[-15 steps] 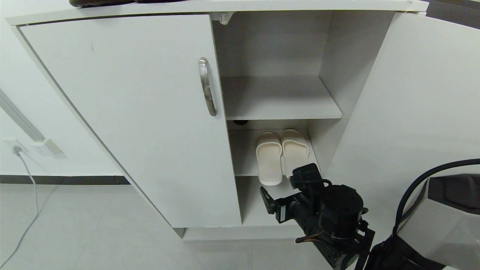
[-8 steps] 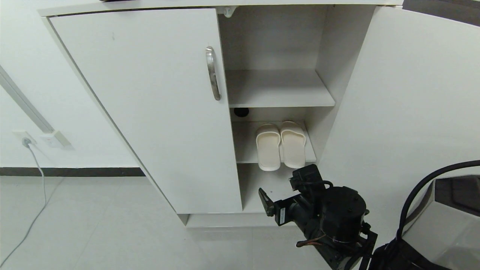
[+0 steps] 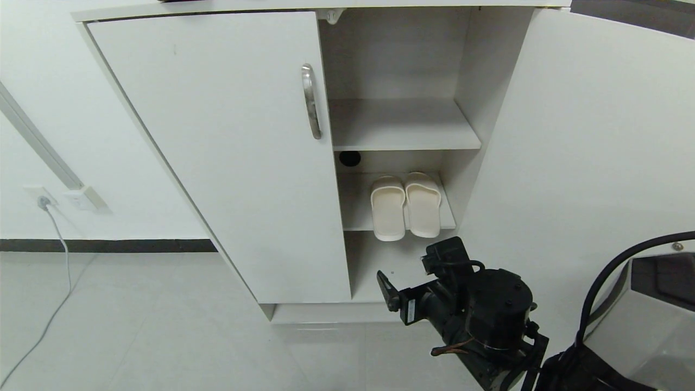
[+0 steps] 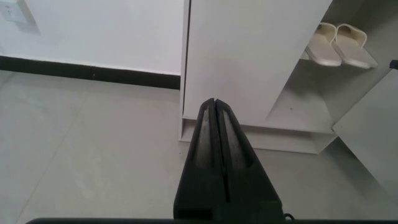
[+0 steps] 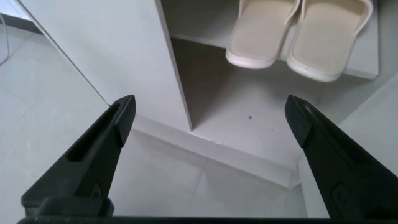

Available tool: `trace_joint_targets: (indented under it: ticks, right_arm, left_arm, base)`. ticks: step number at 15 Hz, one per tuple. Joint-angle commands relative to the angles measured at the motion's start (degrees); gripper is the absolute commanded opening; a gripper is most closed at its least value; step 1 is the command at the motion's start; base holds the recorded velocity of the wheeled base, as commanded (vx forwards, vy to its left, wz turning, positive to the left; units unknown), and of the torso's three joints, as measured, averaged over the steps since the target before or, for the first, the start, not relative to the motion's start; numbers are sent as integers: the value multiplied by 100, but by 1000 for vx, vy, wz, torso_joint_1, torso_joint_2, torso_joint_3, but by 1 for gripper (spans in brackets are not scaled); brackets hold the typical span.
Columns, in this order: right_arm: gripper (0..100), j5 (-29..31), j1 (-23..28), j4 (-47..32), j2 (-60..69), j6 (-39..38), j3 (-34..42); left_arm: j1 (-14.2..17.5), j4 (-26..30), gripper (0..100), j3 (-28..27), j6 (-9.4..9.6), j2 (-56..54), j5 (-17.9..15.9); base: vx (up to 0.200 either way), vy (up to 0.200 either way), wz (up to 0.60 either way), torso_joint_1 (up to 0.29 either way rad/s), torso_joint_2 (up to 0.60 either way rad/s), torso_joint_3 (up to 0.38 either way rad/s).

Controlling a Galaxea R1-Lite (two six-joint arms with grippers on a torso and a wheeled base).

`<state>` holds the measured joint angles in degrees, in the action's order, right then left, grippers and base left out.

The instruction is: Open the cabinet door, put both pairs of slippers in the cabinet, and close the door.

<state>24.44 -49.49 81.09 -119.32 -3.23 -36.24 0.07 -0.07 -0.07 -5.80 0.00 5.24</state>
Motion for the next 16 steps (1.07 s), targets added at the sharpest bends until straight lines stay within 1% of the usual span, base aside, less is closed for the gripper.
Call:
trace_joint_targets:
  ticks: [1,10,16]
  right_arm:
    - [100,8,10,3,-12,-2,3]
    - [100,17,63,-6,-39,7,-14]
    - [100,34,89,12,-118,42,-6]
  left_arm:
    - [1,-1,0,-1,0,0,3]
    - [1,-1,0,-1,9,0,3]
    - [1,-1,0,-1,0,0,3]
  base:
    - [0,0,0,2,2,105]
    - [0,0,0,3,0,195]
    - [0,0,0,-1,1,28]
